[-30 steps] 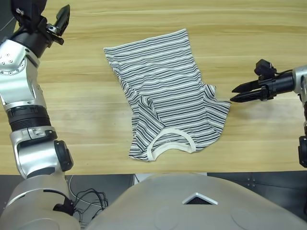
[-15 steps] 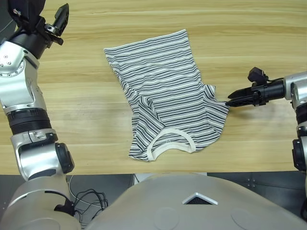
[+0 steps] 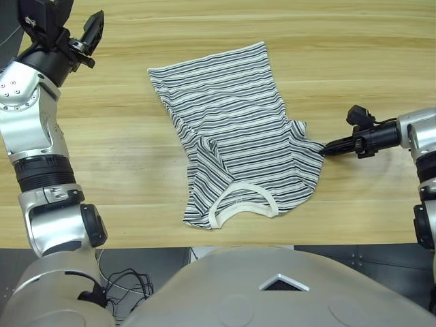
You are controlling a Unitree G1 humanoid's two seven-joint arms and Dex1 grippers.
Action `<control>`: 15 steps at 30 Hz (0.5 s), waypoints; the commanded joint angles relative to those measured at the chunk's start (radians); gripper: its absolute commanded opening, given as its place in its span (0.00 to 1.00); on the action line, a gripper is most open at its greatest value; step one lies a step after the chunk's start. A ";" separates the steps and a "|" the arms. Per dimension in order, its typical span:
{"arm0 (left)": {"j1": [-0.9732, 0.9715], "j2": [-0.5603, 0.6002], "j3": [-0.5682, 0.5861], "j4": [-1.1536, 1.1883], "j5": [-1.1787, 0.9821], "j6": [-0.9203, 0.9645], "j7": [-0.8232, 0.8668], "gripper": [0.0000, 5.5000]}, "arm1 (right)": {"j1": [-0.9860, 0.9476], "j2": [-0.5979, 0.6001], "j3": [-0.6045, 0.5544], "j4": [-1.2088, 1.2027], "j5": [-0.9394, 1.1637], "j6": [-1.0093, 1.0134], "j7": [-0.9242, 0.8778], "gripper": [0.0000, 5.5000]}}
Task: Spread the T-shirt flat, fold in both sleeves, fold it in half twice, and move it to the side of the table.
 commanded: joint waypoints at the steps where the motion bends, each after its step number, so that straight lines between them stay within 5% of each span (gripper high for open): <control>1: -0.013 -0.002 -0.011 0.008 0.005 -0.002 -0.005 0.49 | -0.006 -0.014 -0.015 -0.094 0.017 0.015 0.000 0.02; 15: -0.031 0.001 -0.042 -0.004 0.011 -0.005 -0.014 0.49 | 0.146 -0.160 -0.064 -0.686 0.168 0.183 -0.007 0.02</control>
